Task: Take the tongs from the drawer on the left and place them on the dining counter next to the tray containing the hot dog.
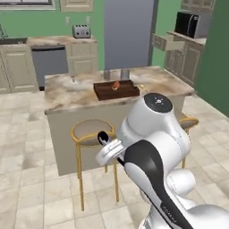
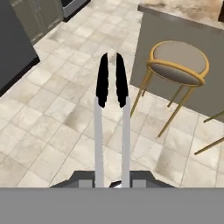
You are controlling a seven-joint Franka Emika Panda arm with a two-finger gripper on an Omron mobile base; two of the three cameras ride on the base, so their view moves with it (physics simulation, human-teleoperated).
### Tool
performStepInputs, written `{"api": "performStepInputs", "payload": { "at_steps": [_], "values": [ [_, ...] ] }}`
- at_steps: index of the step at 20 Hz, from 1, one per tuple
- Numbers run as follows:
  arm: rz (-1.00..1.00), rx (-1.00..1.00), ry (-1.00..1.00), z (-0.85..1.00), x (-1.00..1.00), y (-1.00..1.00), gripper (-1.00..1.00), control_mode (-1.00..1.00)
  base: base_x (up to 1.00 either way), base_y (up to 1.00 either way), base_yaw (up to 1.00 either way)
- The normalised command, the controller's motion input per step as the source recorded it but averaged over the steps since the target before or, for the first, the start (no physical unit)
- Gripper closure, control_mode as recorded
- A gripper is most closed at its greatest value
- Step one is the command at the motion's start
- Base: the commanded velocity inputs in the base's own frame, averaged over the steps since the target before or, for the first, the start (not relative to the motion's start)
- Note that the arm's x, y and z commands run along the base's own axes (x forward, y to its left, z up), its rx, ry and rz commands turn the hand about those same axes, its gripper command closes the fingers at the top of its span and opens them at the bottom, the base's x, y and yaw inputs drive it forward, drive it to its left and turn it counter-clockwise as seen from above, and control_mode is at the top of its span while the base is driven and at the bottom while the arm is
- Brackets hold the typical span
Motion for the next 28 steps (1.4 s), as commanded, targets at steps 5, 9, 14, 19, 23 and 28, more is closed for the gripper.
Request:
{"api": "performStepInputs", "payload": {
  "at_steps": [5,9,14,19,23,28],
  "values": [
    [0.00,0.00,0.00,0.00,0.00,0.00,1.00,1.00,0.15,0.56,-0.40],
    [0.00,0.00,0.00,0.00,0.00,0.00,1.00,1.00,0.27,-0.07,-0.29],
    [0.00,0.00,0.00,0.00,0.00,0.00,1.00,1.00,0.21,-0.42,-0.13],
    [0.00,0.00,0.00,0.00,0.00,0.00,1.00,1.00,0.38,-0.25,0.05],
    [0.00,0.00,0.00,0.00,0.00,0.00,1.00,1.00,0.59,-0.36,0.07],
    [0.00,0.00,0.00,0.00,0.00,0.00,1.00,1.00,0.48,0.11,-0.02]
  ]
}}
